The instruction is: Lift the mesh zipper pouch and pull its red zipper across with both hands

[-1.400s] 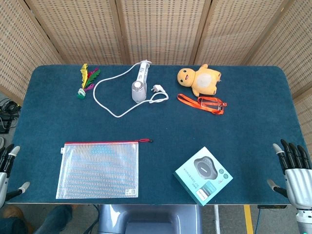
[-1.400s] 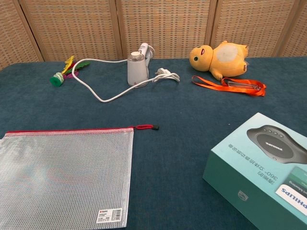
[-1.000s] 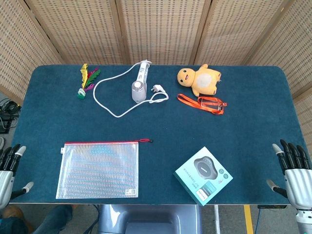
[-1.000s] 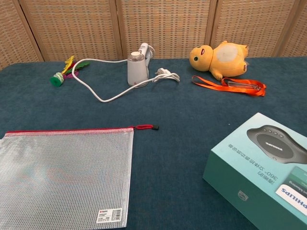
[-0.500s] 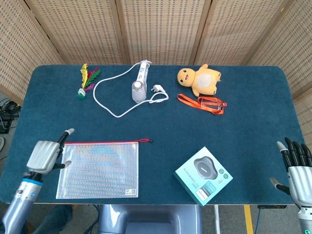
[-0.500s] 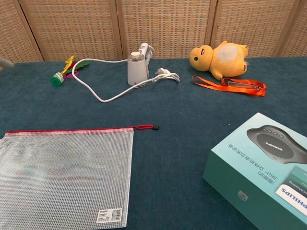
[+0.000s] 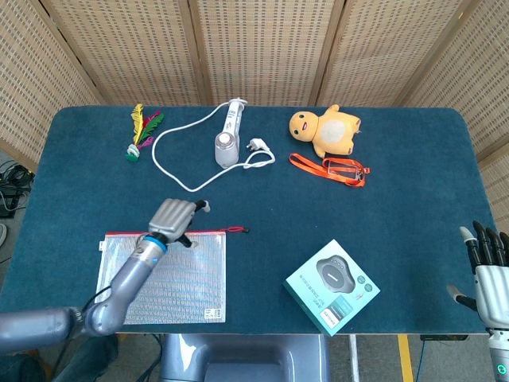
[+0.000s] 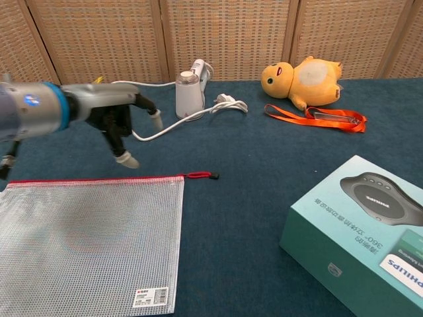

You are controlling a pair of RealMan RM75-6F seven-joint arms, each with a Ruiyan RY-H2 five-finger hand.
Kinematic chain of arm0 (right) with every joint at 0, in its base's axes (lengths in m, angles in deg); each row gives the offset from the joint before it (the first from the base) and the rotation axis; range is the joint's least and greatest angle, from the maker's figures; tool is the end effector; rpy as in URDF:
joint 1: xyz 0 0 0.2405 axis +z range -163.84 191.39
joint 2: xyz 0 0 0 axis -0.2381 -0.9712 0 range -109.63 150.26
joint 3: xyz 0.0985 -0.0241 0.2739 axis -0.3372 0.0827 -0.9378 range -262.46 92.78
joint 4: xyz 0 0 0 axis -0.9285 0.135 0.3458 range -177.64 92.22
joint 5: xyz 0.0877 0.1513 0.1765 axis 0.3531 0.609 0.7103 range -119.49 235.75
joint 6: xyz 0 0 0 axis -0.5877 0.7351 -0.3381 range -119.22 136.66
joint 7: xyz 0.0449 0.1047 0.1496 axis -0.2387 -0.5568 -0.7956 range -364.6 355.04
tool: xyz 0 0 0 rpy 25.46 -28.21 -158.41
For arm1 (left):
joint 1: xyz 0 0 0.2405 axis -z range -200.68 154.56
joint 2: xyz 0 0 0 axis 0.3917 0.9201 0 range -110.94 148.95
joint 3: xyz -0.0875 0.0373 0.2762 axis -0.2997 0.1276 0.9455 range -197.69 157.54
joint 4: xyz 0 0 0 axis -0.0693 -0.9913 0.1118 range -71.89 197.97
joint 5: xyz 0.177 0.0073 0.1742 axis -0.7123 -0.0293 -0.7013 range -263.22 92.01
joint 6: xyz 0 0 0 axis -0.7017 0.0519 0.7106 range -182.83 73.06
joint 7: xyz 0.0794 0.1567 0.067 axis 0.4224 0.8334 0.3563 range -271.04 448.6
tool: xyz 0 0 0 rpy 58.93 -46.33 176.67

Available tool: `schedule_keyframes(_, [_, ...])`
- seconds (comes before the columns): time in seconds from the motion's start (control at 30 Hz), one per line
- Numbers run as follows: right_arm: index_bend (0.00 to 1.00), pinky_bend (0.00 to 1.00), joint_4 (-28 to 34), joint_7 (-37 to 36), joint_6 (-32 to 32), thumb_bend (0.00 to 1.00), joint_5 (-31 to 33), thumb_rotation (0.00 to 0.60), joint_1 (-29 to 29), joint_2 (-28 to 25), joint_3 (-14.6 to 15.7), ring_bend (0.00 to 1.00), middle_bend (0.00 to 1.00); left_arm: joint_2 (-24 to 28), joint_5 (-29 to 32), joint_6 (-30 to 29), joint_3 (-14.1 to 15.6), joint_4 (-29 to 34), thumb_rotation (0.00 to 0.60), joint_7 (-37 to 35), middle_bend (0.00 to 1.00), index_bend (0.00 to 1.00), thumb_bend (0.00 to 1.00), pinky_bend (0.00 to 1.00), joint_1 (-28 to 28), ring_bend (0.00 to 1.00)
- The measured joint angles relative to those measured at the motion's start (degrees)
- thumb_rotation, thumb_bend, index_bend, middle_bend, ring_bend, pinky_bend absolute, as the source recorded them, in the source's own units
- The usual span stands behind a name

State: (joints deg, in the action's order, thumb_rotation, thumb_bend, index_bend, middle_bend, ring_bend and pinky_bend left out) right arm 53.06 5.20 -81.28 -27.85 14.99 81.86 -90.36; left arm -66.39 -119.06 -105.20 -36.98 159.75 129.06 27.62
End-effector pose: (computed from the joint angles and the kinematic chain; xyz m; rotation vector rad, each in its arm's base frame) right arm -0.3511 -0.2181 0.1724 1.3263 -0.7271 0.8163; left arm -0.1058 0.4241 -0.0693 -1.8920 -1.1204 -0.7488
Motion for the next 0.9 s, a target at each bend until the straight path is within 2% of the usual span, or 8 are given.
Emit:
schedule_keyframes(0.13, [0.00,0.00,-0.2,-0.1,-0.4,0.00,0.4,0.600,-0.3,-0.1,-0.1,0.00,0.00,-6.3,4.8,1.5,-0.1,-8.1,0.600,1.9,0.99,0.39,0.14,1.00,5.8,0.94])
schedule_keyframes(0.3, [0.00,0.00,-0.4,-0.6,-0.5,0.00,1.4,0.600,-0.6,-0.3,-0.4,0.00,0.00,-12.2,7.9,3.2,0.4,-16.3,0.600,2.4,0.99,0.41,0.27,1.00,10.3,0.94])
schedule_keyframes(0.43, [0.00,0.00,-0.8,-1.2,-0.5,0.00,2.0,0.600,-0.7,-0.5,-0.5,0.00,0.00,-15.9,9.3,4.5,1.0,-21.9,0.600,1.9,0.99,0.43,0.29,1.00,12.9,0.94])
schedule_keyframes(0.9, [0.00,0.00,-1.0,-2.8,0.2,0.00,2.2,0.600,-0.6,-0.9,-0.4,0.00,0.00,-21.5,8.1,6.5,2.0,-30.5,0.600,-2.8,0.99,0.46,0.37,1.00,15.2,0.94])
